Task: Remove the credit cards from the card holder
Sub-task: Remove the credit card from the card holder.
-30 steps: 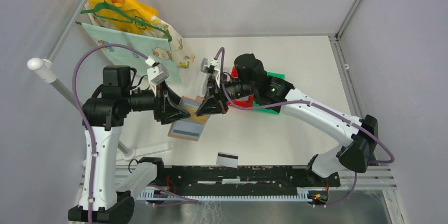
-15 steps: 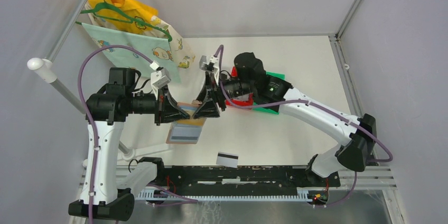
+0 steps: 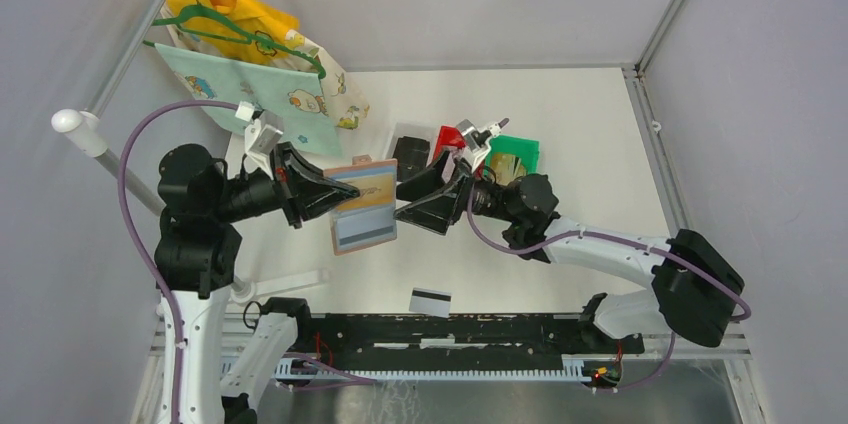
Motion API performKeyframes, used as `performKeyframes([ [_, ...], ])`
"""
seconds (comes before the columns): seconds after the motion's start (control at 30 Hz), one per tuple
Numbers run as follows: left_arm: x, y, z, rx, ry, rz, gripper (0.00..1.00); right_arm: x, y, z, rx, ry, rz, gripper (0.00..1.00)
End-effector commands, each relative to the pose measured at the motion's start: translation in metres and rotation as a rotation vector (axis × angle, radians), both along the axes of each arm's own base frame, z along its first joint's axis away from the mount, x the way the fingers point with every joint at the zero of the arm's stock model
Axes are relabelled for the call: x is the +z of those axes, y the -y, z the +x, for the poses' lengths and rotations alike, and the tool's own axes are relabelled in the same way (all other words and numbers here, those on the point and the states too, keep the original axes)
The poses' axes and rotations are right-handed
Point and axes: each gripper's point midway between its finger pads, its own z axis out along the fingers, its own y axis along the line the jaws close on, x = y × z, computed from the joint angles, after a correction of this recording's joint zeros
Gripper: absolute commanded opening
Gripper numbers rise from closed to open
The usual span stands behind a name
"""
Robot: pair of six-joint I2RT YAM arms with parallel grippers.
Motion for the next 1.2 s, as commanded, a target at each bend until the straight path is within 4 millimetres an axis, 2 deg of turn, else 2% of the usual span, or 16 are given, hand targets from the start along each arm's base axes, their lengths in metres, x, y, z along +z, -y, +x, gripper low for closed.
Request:
performKeyframes([
  [0.0, 0.028, 0.003, 0.006, 0.031, -0.032, -0.103, 0.02, 0.080, 0.013, -0.019, 0.034, 0.070, 0.299, 0.85],
  [0.1, 0.023, 0.004, 0.006, 0.028, -0.077, -0.112, 0.02, 0.087, 0.008, -0.019, 0.040, 0.073, 0.314, 0.82],
  [0.17, 0.021, 0.004, 0.005, 0.030, -0.091, -0.116, 0.02, 0.091, 0.005, -0.020, 0.058, 0.070, 0.321, 0.72],
  [0.23, 0.020, 0.003, 0.005, 0.038, -0.092, -0.117, 0.02, 0.090, 0.003, -0.021, 0.075, 0.063, 0.315, 0.56],
  [0.4, 0.016, 0.003, 0.004, 0.047, -0.107, -0.109, 0.02, 0.073, -0.005, -0.021, 0.078, 0.070, 0.209, 0.05],
  [0.43, 0.014, 0.003, 0.005, 0.046, -0.114, -0.104, 0.04, 0.066, -0.008, -0.018, 0.061, 0.076, 0.166, 0.00],
  [0.47, 0.012, 0.003, 0.004, 0.041, -0.118, -0.096, 0.07, 0.061, -0.010, -0.016, 0.046, 0.089, 0.128, 0.00],
  [0.57, 0.000, 0.002, 0.006, 0.026, -0.149, -0.055, 0.27, 0.053, -0.015, -0.014, 0.033, 0.152, 0.022, 0.00],
  [0.67, -0.007, 0.003, 0.002, -0.015, -0.167, -0.034, 0.51, 0.056, -0.026, -0.014, 0.074, 0.223, -0.082, 0.00],
  [0.7, -0.009, 0.003, 0.003, -0.006, -0.169, -0.030, 0.54, 0.052, -0.029, -0.014, 0.096, 0.237, -0.128, 0.00],
  [0.87, -0.008, 0.003, -0.002, -0.023, -0.149, -0.023, 0.52, 0.050, -0.043, -0.009, 0.159, 0.312, -0.290, 0.00],
  [0.97, -0.008, 0.002, -0.004, -0.025, -0.131, -0.013, 0.41, 0.055, -0.044, -0.009, 0.173, 0.366, -0.313, 0.00],
  [1.07, -0.003, 0.002, -0.004, -0.023, -0.113, -0.007, 0.33, 0.051, -0.044, -0.005, 0.172, 0.383, -0.371, 0.00],
  [1.17, 0.006, 0.002, -0.007, -0.030, -0.085, -0.009, 0.37, 0.048, -0.043, -0.002, 0.177, 0.400, -0.408, 0.00],
])
